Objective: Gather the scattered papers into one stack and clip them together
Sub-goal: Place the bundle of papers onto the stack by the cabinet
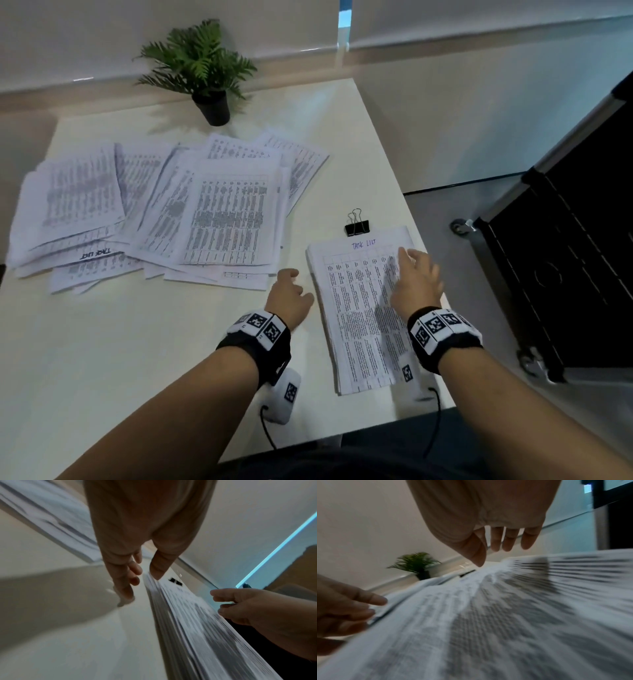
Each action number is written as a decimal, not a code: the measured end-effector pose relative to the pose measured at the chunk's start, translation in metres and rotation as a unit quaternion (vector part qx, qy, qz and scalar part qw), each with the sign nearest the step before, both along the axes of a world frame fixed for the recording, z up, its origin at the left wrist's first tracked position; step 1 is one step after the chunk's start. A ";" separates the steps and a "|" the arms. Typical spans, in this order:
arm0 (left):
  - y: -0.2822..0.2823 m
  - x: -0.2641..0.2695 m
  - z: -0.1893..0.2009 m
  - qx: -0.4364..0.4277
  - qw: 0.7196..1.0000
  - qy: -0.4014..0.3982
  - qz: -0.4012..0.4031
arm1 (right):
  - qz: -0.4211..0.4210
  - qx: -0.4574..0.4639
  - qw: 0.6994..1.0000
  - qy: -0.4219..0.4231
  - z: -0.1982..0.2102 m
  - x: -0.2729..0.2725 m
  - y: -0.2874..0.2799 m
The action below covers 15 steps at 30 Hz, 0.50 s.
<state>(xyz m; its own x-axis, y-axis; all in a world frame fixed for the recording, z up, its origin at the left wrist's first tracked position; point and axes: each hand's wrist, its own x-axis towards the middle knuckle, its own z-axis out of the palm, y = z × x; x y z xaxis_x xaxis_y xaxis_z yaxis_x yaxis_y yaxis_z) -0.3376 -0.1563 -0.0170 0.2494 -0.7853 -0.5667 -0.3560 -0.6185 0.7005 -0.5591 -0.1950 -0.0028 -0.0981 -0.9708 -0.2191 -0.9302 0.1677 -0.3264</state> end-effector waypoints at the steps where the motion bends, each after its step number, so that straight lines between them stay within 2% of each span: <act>1: -0.003 0.014 0.003 -0.011 1.000 -0.007 0.025 | 0.031 -0.015 0.999 -0.019 0.004 0.016 -0.004; 5: -0.014 0.091 0.020 -0.027 0.989 -0.080 0.125 | 0.141 0.005 0.976 -0.164 0.012 0.090 -0.019; 7: -0.018 0.136 0.024 -0.023 0.981 -0.113 0.155 | 0.156 0.027 0.968 -0.194 0.015 0.128 -0.024; 10: -0.022 0.202 0.022 0.005 0.973 -0.152 0.173 | 0.111 0.071 0.966 -0.223 0.014 0.177 -0.034; 12: -0.024 0.238 0.020 0.021 0.969 -0.150 0.195 | 0.063 0.094 0.969 -0.221 0.009 0.202 -0.044; 15: -0.025 0.279 0.008 0.039 0.963 -0.081 0.253 | -0.010 0.115 0.970 -0.215 0.002 0.228 -0.058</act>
<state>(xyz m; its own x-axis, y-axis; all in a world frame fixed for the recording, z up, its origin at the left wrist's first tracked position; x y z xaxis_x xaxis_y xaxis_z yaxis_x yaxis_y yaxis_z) -0.0590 -0.1818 -0.0092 0.6786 -0.4967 -0.5410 -0.0956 -0.7901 0.6055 -0.3312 -0.2531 -0.0011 0.0320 -0.8907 -0.4535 -0.7126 0.2979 -0.6352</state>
